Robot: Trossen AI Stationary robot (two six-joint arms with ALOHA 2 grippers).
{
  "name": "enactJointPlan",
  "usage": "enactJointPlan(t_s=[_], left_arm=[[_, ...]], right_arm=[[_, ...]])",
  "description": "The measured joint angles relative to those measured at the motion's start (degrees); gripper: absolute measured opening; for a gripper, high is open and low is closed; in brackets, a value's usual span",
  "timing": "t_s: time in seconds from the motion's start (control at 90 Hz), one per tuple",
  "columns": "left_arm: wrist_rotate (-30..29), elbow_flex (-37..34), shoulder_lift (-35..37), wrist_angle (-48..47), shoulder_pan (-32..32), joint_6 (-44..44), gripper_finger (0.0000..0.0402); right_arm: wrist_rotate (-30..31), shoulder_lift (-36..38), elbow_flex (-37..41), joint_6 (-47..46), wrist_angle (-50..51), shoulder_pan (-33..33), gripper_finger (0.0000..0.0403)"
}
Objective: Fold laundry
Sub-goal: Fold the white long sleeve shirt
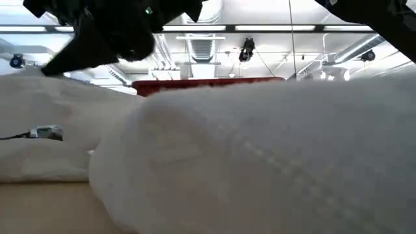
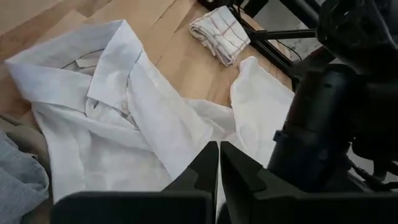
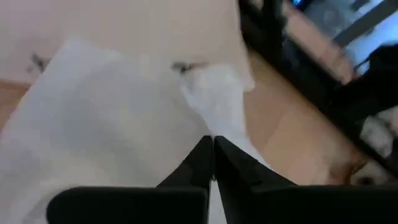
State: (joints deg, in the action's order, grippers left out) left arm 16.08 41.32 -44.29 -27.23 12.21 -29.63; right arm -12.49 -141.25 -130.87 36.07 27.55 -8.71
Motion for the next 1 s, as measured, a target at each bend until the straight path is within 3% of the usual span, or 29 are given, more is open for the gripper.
enactJointPlan(t_s=[0.222, 0.322, 0.433, 0.6, 0.722, 0.833, 1.0], left_arm=[[0.0, 0.0, 0.0, -0.02, 0.0, 0.42, 0.0], [0.0, 0.0, 0.0, -0.02, 0.0, 0.87, 0.0], [0.0, 0.0, 0.0, 0.1, 0.0, 1.06, 0.0], [0.04, -0.3, 0.02, 0.07, -0.02, -0.38, 0.0], [0.04, -3.62, 0.02, -0.17, -0.99, -0.81, 0.0], [-0.2, -8.49, 0.33, -0.28, -2.1, -4.24, 0.0], [-6.62, -11.47, 2.67, 4.01, -5.77, -9.4, 0.0]], right_arm=[[0.41, 0.0, 0.57, 1.05, -7.29, 0.53, 0.0002], [0.51, 0.0, 0.59, 0.85, -9.86, 0.66, 0.0022], [-0.85, 0.0, 0.35, -0.48, -11.09, 0.61, 0.0074], [-3.8, 0.05, 0.35, -7.31, -13.16, 0.48, 0.0184], [-2.67, 1.12, 0.35, -11.53, -5.31, 0.72, 0.0234], [1.23, 4.18, 0.37, -14.47, 8.85, 0.41, 0.0216], [-1.64, 6.48, 1.0, -17.68, 26.75, -1.13, 0.0128]])
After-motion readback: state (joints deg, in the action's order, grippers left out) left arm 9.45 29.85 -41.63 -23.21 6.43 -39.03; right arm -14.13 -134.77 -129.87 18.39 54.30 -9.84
